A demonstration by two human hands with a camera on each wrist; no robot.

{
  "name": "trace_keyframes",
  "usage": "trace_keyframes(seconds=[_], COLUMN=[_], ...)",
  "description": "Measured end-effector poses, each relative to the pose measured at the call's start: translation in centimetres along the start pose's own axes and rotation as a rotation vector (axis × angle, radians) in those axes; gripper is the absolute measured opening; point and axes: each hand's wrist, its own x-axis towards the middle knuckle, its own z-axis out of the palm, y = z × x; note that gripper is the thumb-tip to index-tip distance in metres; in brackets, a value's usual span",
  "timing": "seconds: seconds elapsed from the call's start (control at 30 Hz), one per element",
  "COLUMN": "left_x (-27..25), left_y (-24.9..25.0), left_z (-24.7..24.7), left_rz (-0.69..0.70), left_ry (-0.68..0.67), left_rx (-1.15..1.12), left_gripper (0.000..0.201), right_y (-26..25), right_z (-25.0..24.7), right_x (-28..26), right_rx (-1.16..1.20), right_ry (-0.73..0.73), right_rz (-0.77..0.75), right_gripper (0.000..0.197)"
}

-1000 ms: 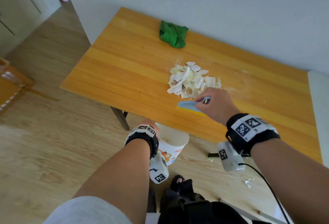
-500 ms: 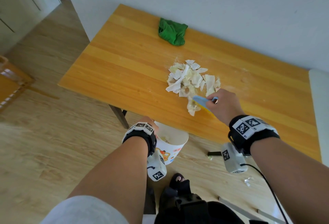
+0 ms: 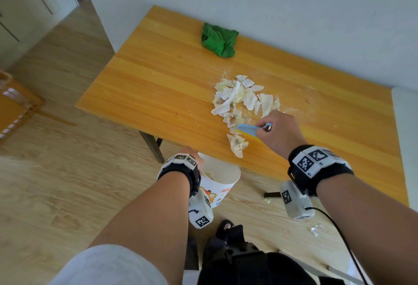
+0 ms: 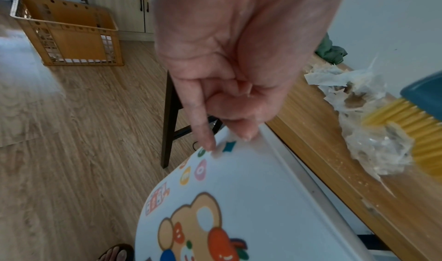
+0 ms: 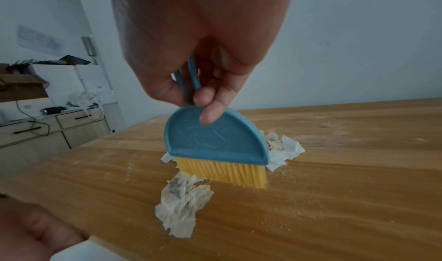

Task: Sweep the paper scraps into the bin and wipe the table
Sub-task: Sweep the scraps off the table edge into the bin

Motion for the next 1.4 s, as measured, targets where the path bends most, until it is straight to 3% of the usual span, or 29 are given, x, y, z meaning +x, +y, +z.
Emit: trace_keyframes(seconds=[0.03,0.23,0.33,0.47,0.57,0.67,0.77,0.87,1.03,1.17,1.3,1.4], left_x=[0.8,2.2,2.8,-1.5,-1.8,-1.9,-1.5,-1.2,-0.9,-1.1,-0.9,-0.8], left_y=[-0.2,-0.8,-1.5,-0.2,-0.5,-0.7,-0.8,-0.9,-1.0,-0.8,-0.9,-1.0], left_z=[0.2,0.6,0.3,-1.2,-1.6,-1.7,-1.7,-1.6,-1.5,-1.6,-1.6,-1.7], left_rz=[-0.058,-0.081,-0.063,-0.046,-0.033,-0.025,-0.022,-0.018,-0.024,-0.017,-0.016,-0.016], left_ry=[-0.023,-0.068,-0.039,-0.06,-0.05,-0.042,-0.02,-0.016,-0.01,-0.015,-0.007,-0.005], left_rx=[0.006,0.089,0.127,0.105,0.088,0.08,0.099,0.095,0.102,0.091,0.124,0.12], left_gripper=[0.027,0.024,0.022,0.013,0.042,0.018,0.033,0.009,0.033,0.011,0.031,0.034], right_y=[-0.1,-1.6,-1.8,-1.3,-1.0,-1.1,-1.3,-1.5,-1.9,-1.8,-1.7,-1.9], right_z=[0.3,0.7,0.2,-0.1,0.6,1.5,2.1,1.9,0.6,0.1,0.8,1.4], right_x=[-0.2,-0.9,-0.5,1.2,2.3,2.3,1.6,1.1,0.4,0.6,1.3,1.5], right_rx=[0.0,0.135,0.181,0.07,-0.051,-0.111,-0.126,-0.13,-0.102,-0.108,-0.075,-0.099], right_ry=[-0.032,-0.175,-0.041,0.133,0.07,-0.003,-0.016,-0.004,0.12,0.206,0.156,0.084], right_rz=[-0.016,0.001,0.005,-0.015,-0.015,-0.029,-0.077,-0.091,-0.049,-0.063,-0.081,-0.081], right_gripper=[0.016,0.014,0.014,0.022,0.028,0.03,0.029,0.027,0.018,0.019,0.028,0.029])
